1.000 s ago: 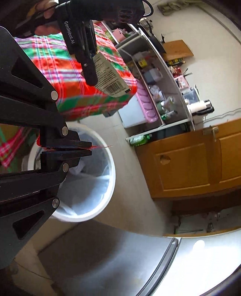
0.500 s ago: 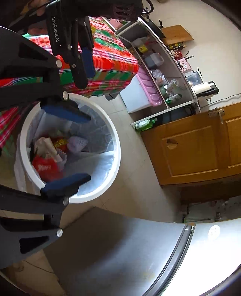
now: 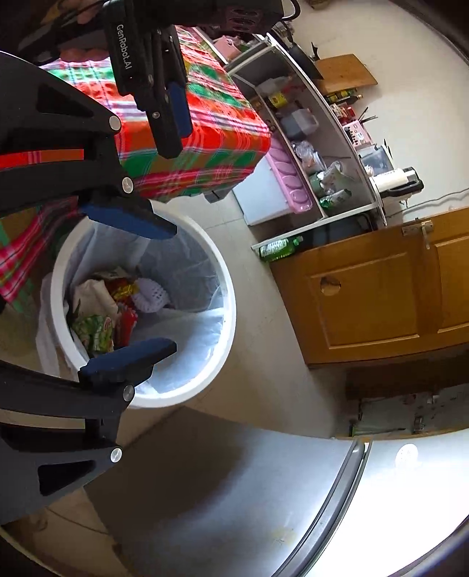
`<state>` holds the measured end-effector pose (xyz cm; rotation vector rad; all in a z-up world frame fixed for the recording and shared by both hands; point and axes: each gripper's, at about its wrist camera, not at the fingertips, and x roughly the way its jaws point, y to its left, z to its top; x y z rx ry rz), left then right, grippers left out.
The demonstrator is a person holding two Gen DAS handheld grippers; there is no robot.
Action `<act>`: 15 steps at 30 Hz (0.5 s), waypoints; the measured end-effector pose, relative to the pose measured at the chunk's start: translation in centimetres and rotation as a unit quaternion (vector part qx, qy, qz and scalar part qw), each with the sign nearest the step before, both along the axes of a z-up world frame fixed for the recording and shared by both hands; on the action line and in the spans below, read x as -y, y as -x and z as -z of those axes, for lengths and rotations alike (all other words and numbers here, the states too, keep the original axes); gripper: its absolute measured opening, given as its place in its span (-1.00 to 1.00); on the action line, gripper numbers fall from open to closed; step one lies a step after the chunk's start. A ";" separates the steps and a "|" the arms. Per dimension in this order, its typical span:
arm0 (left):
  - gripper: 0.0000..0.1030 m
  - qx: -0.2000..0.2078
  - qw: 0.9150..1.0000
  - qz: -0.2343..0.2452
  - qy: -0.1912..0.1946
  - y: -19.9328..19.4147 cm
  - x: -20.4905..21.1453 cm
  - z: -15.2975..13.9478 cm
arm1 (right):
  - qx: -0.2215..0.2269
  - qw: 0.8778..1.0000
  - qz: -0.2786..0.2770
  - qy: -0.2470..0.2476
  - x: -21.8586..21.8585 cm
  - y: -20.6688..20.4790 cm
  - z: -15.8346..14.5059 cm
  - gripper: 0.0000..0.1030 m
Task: Collect trash
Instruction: 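Open both tools to drop the red and paper packets into the bin, then move both tools back toward the white tissue and brown wrapper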
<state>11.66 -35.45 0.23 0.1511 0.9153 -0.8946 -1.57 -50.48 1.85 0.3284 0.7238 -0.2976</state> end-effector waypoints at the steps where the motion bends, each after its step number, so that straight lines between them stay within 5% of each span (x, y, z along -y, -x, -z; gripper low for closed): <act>1: 0.06 0.001 1.000 -0.004 0.002 0.0 -0.6 -0.2 | 0.000 1.000 -0.002 0.001 -0.3 0.0 -0.1 0.12; 15: 0.21 0.041 0.995 -0.089 0.016 0.1 -11.1 -2.7 | 0.030 0.997 -0.062 0.016 -7.7 -1.9 -2.5 0.13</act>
